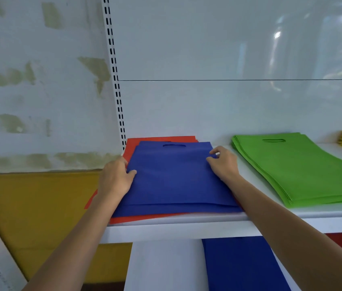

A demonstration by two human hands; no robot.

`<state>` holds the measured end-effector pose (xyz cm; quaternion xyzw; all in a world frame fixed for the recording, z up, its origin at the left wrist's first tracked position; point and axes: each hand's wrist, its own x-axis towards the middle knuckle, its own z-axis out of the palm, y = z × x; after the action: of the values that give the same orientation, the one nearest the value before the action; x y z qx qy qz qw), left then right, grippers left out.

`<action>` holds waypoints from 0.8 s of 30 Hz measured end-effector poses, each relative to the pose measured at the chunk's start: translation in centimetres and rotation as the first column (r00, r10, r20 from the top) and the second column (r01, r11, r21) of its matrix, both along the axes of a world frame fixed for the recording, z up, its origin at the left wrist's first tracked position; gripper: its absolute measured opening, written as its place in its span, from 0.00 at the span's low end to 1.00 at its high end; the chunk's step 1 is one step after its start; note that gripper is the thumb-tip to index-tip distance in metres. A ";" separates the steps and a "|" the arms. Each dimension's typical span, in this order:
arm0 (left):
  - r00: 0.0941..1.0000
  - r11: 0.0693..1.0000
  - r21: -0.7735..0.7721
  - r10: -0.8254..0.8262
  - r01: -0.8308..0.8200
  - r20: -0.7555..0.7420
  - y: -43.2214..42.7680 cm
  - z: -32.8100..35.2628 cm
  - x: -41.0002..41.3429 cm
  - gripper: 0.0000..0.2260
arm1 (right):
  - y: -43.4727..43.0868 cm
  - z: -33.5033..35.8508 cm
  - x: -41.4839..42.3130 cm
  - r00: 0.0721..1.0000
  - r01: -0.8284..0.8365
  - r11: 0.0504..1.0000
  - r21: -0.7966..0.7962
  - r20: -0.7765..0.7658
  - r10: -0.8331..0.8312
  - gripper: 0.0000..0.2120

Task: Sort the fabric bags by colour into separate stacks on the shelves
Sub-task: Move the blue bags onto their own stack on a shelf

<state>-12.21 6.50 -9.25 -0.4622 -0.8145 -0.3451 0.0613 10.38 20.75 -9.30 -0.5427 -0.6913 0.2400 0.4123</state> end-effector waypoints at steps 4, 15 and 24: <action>1.000 0.996 -0.084 0.004 -0.003 0.008 0.2 0.5 -0.2 0.09 | -0.4 0.3 -0.1 0.989 -0.008 0.997 0.075 0.150 -0.004 0.14; 0.994 0.996 -0.054 -0.066 0.071 0.082 -1.5 1.8 0.6 0.07 | -2.2 1.2 -0.4 0.946 -0.057 0.936 0.348 0.317 -0.061 0.15; 0.992 0.978 0.178 -0.097 0.109 -0.076 -2.3 3.7 2.4 0.04 | -4.4 5.3 2.3 0.990 -0.042 0.885 0.464 0.137 -0.025 0.13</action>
<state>-9.86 4.21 -5.53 -0.5074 -0.7522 -0.4051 0.1124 12.66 16.35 -4.01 -0.4404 -0.7580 0.0305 0.4802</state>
